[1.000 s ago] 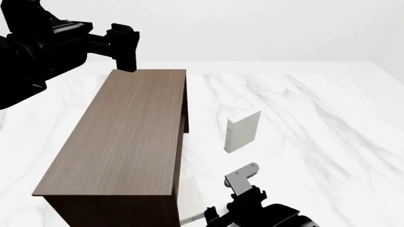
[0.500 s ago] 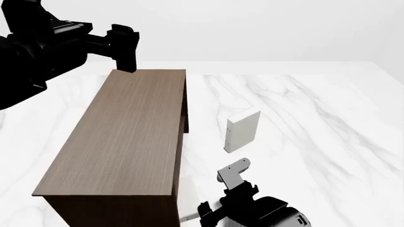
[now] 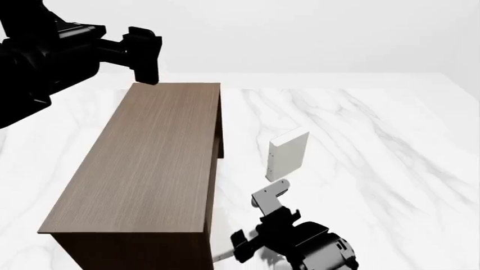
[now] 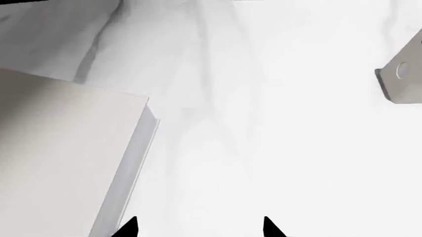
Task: Pick up the book on the right and place it under the cabinet shelf.
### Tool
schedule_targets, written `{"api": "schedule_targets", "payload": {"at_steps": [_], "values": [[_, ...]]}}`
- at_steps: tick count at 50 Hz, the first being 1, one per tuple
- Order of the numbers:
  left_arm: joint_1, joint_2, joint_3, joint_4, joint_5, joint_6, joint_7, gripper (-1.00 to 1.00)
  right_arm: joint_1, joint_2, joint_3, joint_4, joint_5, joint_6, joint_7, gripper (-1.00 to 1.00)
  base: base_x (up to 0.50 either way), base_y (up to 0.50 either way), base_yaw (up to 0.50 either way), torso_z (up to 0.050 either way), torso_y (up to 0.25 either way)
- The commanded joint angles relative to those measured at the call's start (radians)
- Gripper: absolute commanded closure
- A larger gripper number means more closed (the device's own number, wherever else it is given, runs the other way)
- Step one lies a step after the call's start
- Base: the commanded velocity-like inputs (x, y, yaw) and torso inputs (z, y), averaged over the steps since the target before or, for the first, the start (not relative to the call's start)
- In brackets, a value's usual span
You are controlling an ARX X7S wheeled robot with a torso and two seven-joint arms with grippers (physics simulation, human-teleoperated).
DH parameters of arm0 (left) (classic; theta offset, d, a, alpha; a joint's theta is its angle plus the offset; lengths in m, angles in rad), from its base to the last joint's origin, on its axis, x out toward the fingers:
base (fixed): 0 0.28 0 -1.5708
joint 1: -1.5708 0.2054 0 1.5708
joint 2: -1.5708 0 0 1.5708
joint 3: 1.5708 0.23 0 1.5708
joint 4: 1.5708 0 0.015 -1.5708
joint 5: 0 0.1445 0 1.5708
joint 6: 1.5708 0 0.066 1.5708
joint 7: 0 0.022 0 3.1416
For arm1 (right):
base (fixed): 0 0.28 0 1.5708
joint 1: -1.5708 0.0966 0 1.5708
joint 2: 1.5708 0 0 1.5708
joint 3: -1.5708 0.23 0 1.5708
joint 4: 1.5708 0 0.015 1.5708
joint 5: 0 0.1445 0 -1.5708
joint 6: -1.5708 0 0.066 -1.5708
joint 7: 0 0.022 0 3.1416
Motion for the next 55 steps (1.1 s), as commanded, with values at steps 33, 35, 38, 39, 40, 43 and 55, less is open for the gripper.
{"api": "schedule_targets", "payload": {"at_steps": [33, 35, 38, 39, 40, 43, 55], "values": [[-0.027, -0.01, 0.017, -0.004, -0.007, -0.006, -0.018, -1.0, 0.112, -0.093, -0.226, 0.22, 0.248, -0.174, -0.188, -1.0, 0.0, 0.0, 0.0, -0.004, 0.0], [-0.028, -0.011, 0.017, -0.004, -0.007, -0.006, -0.018, -1.0, 0.114, -0.091, -0.232, 0.207, 0.253, -0.171, -0.19, -1.0, 0.0, 0.0, 0.0, 0.0, 0.0], [-0.03, -0.012, 0.019, -0.004, -0.007, -0.007, -0.017, -1.0, 0.114, -0.085, -0.238, 0.175, 0.262, -0.16, -0.188, -1.0, 0.0, 0.0, 0.0, 0.0, 0.0], [-0.031, -0.013, 0.018, -0.004, -0.009, -0.007, -0.019, -1.0, 0.114, -0.084, -0.24, 0.164, 0.265, -0.156, -0.188, -1.0, 0.0, 0.0, 0.0, 0.0, 0.0], [-0.032, -0.013, 0.018, -0.004, -0.01, -0.008, -0.02, -1.0, 0.115, -0.083, -0.243, 0.157, 0.268, -0.154, -0.188, -1.0, 0.0, 0.0, 0.0, 0.0, 0.0], [-0.033, -0.014, 0.019, -0.003, -0.012, -0.008, -0.021, -1.0, 0.124, -0.089, -0.25, 0.17, 0.269, -0.164, -0.198, -1.0, 0.0, 0.0, 0.0, 0.0, 0.0], [-0.041, -0.024, 0.019, -0.002, -0.021, -0.012, -0.03, -1.0, 0.229, -0.116, -0.466, 0.377, 0.468, -0.332, -0.19, -1.0, 0.0, 0.0, 0.0, 0.0, 0.0]]}}
